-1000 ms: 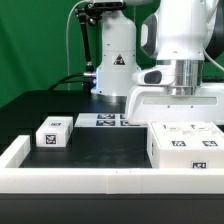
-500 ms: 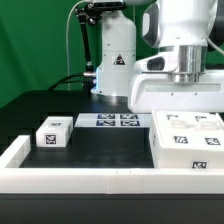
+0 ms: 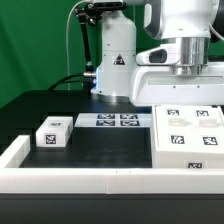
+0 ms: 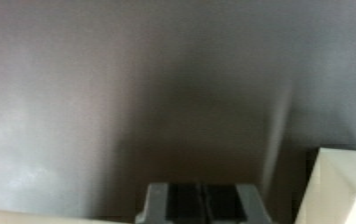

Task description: Assemble cabinet

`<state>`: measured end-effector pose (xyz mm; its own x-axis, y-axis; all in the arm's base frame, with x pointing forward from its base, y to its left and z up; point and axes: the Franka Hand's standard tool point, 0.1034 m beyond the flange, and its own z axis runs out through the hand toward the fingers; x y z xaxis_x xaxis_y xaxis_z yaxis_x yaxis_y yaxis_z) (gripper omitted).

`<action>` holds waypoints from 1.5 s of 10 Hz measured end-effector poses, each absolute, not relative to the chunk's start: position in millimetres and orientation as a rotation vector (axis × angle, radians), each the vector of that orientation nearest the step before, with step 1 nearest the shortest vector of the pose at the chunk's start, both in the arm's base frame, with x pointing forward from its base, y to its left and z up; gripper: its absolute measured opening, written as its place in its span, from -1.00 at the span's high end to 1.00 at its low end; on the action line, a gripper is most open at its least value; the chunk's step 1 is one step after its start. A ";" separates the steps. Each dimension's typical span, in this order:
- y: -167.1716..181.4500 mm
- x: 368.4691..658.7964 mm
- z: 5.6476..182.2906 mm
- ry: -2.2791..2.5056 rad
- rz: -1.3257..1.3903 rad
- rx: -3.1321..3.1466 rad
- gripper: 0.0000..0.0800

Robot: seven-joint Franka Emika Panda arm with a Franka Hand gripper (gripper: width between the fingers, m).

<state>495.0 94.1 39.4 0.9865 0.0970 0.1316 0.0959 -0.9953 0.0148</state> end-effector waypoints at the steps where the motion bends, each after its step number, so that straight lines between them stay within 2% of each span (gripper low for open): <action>1: 94.9 493.9 40.2 0.153 0.206 3.123 0.99; 2: 95.6 493.2 43.3 0.153 0.193 3.126 0.99; 5: 98.3 497.0 68.0 0.144 0.126 3.141 0.99; 9: 96.3 494.4 60.5 0.148 0.128 3.137 0.99; 10: 85.2 493.6 51.8 0.193 0.162 3.124 0.99; 14: 84.6 510.0 99.1 0.165 0.094 3.149 0.99; 15: 84.7 510.6 97.9 0.166 0.105 3.148 0.99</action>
Offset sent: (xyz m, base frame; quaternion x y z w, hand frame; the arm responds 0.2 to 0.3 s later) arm 0.0014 -0.0058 0.0312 -0.0005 -0.0359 0.0105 0.9993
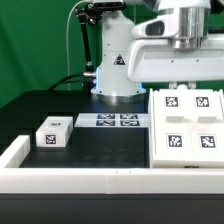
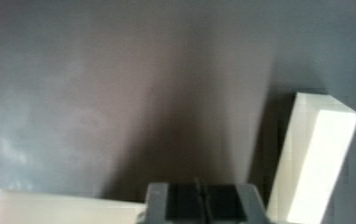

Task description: Assemble cabinet

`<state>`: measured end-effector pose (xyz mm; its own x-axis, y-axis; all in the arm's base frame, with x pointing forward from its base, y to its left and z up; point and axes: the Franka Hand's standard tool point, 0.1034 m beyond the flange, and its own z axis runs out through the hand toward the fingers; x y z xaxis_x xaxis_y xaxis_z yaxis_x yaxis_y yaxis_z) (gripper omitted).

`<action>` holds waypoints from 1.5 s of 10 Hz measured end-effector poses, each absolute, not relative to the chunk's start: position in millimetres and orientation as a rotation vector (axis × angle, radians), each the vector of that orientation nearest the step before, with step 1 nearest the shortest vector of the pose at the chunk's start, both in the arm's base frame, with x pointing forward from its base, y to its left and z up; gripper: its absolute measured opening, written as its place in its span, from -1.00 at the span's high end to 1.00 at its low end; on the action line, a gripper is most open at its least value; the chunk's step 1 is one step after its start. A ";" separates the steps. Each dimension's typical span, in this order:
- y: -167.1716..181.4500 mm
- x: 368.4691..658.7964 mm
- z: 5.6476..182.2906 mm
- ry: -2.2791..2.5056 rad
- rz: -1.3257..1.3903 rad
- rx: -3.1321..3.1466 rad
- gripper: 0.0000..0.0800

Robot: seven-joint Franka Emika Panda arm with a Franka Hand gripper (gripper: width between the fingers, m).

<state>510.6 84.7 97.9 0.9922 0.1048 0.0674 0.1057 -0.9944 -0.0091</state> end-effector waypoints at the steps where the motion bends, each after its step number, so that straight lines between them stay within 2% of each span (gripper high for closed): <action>1: 84.5 509.6 95.8 -0.165 -0.098 -3.124 0.99; 4: 78.4 510.8 95.6 -0.178 -0.098 -3.125 0.99; 6: 78.4 513.6 109.7 -0.173 -0.108 -3.118 0.99; 8: 78.2 517.9 116.6 -0.169 -0.111 -3.116 0.99; 13: 77.9 516.1 114.2 -0.170 -0.104 -3.117 0.99; 15: 75.3 519.3 119.5 -0.167 -0.098 -3.116 0.99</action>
Offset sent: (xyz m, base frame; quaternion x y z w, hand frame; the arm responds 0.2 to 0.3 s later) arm 0.0072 -0.0160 -0.0031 0.0030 -0.0022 -0.0230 0.9997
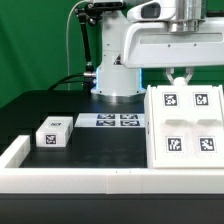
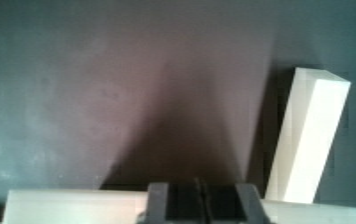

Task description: Assemble cabinet

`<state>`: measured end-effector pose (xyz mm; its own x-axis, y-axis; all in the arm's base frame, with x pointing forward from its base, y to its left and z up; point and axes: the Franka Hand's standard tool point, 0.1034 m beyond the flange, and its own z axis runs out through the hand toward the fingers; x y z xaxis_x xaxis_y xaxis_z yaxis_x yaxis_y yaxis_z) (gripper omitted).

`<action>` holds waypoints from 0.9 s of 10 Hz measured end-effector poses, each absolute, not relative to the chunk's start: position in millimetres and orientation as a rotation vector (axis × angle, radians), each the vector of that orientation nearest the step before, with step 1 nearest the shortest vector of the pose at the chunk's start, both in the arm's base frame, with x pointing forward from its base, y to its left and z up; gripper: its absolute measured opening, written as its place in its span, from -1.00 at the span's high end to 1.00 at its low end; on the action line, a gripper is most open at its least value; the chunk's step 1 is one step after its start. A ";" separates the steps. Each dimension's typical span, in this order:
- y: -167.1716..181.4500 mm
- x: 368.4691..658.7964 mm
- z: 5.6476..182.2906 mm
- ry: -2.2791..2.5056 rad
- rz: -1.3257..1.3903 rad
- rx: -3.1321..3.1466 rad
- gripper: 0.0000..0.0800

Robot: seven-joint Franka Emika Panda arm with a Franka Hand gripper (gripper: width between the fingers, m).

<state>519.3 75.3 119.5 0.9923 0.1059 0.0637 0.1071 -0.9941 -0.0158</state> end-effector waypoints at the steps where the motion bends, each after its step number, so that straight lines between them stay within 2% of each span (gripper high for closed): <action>1: 75.7 526.1 127.5 -0.164 -0.056 -3.115 0.99; 2: 75.3 539.0 133.7 -0.161 -0.001 -3.116 0.99; 5: 74.7 535.1 129.0 -0.162 -0.007 -3.118 0.99; 9: 71.5 552.0 147.5 -0.155 0.125 -3.111 0.99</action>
Offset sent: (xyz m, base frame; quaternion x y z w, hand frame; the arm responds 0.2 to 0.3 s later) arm 0.0000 0.0000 0.0000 0.0000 0.0000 0.0000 1.0000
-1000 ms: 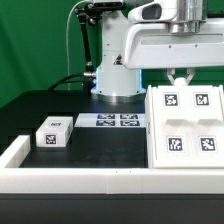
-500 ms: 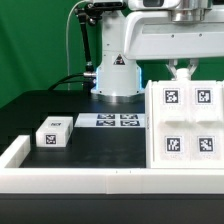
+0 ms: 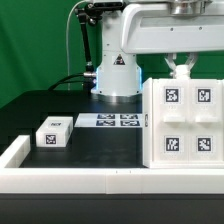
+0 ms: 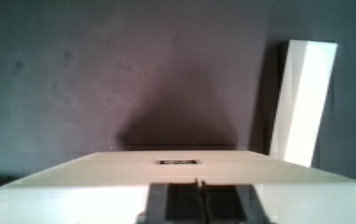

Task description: Assemble cabinet

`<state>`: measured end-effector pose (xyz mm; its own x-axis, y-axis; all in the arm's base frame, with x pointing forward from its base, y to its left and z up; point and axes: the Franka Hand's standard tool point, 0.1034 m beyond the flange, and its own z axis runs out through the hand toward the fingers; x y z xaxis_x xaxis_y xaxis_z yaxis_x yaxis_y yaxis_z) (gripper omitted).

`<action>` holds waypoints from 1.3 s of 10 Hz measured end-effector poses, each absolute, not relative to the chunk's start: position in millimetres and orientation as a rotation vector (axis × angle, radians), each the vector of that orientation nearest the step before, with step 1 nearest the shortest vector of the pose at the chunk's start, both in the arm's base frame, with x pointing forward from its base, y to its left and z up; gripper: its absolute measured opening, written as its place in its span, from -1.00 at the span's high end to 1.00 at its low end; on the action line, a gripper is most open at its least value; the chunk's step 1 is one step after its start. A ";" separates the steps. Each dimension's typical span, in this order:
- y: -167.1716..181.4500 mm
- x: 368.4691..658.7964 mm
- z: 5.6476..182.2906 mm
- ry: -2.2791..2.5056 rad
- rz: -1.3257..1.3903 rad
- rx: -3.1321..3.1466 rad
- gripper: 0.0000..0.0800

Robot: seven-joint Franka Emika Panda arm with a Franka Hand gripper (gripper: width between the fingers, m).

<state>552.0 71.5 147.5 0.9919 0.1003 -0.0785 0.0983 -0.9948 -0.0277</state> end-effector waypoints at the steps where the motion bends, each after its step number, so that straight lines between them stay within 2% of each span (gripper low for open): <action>1: 71.5 552.3 145.1 -0.155 0.112 -3.113 0.99; 6: 75.3 546.6 138.9 -0.158 0.118 -3.114 0.99; 8: 86.6 556.3 148.2 -0.116 0.126 -3.117 0.99; 11: 80.1 559.2 147.8 -0.121 0.122 -3.116 0.99; 12: 81.0 559.1 147.8 -0.118 0.122 -3.117 0.89; 13: 80.8 558.9 147.7 -0.117 0.122 -3.117 0.49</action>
Offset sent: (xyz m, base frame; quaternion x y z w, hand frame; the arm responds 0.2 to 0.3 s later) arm 0.0000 0.0000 0.0000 0.0000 0.0000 0.0000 1.0000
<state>558.9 80.8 147.7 0.9941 0.0759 -0.0775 0.0743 -0.9970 -0.0233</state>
